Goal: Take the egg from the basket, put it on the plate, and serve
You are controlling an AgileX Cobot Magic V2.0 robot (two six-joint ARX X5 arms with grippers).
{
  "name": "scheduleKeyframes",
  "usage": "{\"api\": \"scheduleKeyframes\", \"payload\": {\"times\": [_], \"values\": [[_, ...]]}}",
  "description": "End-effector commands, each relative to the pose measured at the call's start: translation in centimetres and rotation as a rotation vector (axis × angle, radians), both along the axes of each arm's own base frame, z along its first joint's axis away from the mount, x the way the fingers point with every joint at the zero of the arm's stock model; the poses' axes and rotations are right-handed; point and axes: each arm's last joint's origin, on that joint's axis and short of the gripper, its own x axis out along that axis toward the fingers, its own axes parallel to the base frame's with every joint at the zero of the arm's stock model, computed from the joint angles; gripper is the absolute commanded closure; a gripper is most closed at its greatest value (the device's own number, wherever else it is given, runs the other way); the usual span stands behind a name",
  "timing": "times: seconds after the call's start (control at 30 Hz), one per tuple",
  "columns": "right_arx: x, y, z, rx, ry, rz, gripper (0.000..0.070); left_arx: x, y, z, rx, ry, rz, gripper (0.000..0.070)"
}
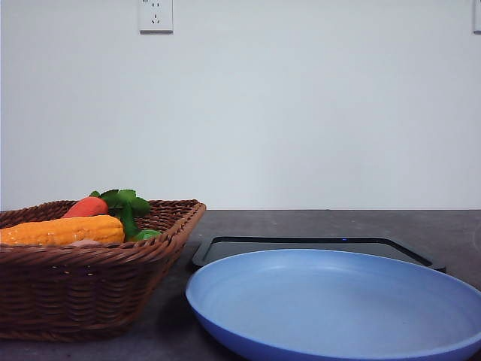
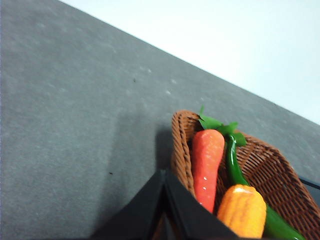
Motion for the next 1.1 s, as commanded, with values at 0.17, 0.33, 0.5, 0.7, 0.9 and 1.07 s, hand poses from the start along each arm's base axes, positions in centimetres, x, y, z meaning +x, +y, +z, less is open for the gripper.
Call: {"api": "scheduleKeyframes", "payload": {"times": [0.17,0.33,0.5,0.7,0.9,1.07], "values": [[-0.8,0.0,4.0,0.062,-0.023,0.015,0.07,-0.2,-0.1,3.6,-0.005,0.024,-0.024,0.07],[-1.4,0.0,7.7,0.015,-0.031,0.02,0.07,0.5,-0.2,6.6,0.012,0.04,-0.093,0.07],[-1.4,0.0,11.3,-0.068,-0.012,0.028,0.07,1.8,-0.4,9.5,0.019,0.06,-0.16,0.07],[-0.8,0.2,14.4,-0.16,0.026,0.126,0.07,3.6,-0.8,11.8,-0.014,0.138,-0.291,0.07],[0.8,0.7,15.2,-0.176,0.213,0.289,0.07,5.7,-1.8,12.1,-0.042,0.251,-0.509,0.07],[2.0,1.1,14.2,-0.162,0.382,0.421,0.07,6.5,-2.9,11.1,-0.047,0.394,-0.639,0.07]]}}
